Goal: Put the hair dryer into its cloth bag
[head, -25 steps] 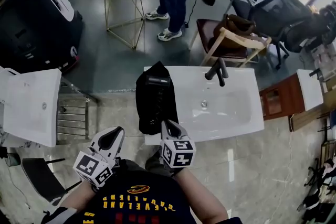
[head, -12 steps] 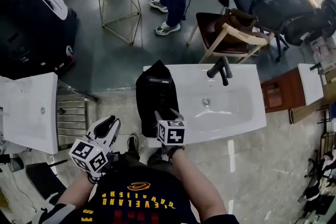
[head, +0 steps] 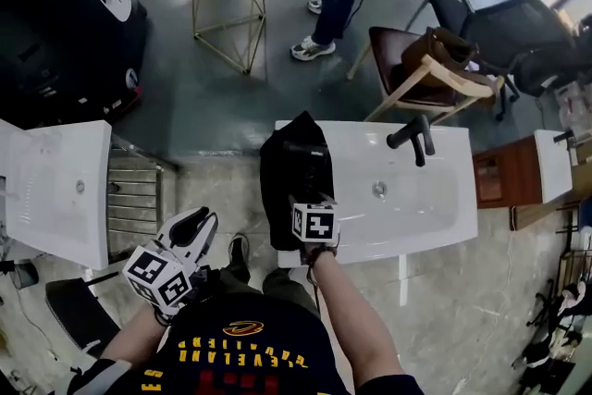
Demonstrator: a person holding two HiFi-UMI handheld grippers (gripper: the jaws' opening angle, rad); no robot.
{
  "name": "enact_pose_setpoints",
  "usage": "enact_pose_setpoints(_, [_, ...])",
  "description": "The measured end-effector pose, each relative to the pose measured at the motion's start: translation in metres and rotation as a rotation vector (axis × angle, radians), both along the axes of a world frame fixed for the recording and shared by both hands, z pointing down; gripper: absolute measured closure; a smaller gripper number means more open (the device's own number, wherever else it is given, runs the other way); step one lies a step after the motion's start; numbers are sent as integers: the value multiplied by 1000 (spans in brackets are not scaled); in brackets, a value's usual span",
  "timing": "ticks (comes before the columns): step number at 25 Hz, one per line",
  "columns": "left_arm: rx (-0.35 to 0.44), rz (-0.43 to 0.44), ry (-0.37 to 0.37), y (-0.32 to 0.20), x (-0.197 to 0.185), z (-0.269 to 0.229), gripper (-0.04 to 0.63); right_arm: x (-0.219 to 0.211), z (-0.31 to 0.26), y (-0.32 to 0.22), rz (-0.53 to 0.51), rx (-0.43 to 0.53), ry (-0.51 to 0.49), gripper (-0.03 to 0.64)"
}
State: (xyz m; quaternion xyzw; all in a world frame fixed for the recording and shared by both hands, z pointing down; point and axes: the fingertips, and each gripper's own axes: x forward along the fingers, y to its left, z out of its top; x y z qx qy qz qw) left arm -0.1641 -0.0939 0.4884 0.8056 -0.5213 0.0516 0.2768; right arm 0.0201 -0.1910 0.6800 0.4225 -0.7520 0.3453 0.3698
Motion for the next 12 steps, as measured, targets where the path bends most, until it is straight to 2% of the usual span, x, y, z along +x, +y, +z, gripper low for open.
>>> enact_pose_setpoints(4, [-14, -59, 6, 7, -22, 4, 543, -4, 10, 0, -32, -33, 52, 371])
enact_pose_setpoints(7, [-24, -80, 8, 12, -30, 8, 541, -6, 12, 0, -34, -31, 55, 373])
enact_pose_setpoints(12, [-25, -32, -4, 13, -15, 10, 543, -2, 9, 0, -21, -14, 45, 377])
